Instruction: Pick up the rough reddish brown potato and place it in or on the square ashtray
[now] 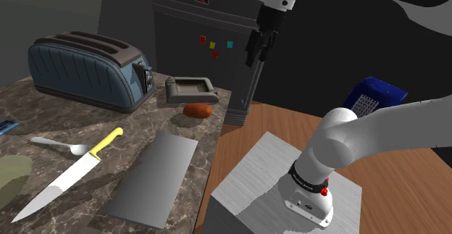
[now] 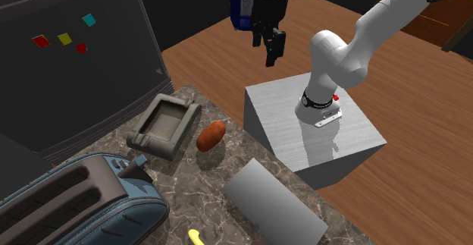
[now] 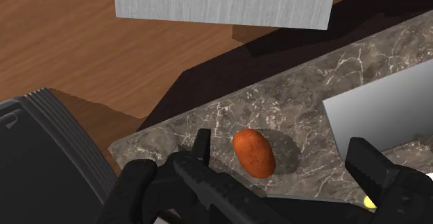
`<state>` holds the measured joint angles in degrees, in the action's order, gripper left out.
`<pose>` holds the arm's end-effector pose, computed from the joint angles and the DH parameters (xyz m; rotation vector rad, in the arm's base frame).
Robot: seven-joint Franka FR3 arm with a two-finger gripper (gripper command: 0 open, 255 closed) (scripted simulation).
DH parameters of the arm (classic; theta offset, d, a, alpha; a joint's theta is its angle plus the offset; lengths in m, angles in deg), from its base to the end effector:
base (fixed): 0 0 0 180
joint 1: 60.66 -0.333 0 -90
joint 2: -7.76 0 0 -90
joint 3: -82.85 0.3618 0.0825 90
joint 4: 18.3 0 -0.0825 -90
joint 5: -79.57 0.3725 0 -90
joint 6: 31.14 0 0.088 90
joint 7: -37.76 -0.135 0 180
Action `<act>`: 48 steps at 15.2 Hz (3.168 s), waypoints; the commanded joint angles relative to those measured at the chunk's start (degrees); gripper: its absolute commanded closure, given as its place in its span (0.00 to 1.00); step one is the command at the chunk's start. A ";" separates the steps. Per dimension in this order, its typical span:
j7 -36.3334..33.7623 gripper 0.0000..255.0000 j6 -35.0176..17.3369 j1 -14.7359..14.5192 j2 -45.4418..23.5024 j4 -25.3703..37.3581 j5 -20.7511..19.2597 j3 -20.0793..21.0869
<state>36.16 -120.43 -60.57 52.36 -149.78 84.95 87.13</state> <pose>0.2643 0.0415 0.6192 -3.0977 -0.0432 -0.0602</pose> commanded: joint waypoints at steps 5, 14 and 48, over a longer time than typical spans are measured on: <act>4.48 0.00 -8.99 -1.21 -2.48 -5.54 -0.91 -0.04; 13.75 0.00 -30.17 -3.52 -13.67 -13.21 -2.88 0.00; 20.31 1.00 -55.34 -4.59 -34.49 -15.40 -5.97 0.61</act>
<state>56.47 -175.77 -65.15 17.91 -165.16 78.97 87.73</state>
